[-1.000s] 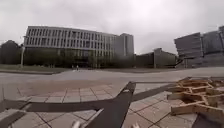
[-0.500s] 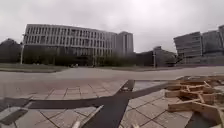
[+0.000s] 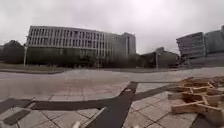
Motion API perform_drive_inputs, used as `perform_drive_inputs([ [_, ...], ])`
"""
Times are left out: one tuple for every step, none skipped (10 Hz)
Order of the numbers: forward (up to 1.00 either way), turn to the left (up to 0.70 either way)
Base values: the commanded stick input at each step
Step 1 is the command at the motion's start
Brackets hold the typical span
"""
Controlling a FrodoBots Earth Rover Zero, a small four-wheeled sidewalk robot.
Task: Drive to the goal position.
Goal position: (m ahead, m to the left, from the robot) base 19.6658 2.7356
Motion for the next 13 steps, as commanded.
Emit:
perform_drive_inputs([
  [0.70,0.01],
  [0.70,0.02],
  [0.70,0.34],
  [0.70,0.32],
  [0.70,0.24],
  [0.70,0.13],
  [0.70,0.00],
  [0.70,0.00],
  [0.70,0.00],
  [0.70,0.00],
  [0.70,0.00],
  [0.70,0.00],
  [0.70,0.00],
])
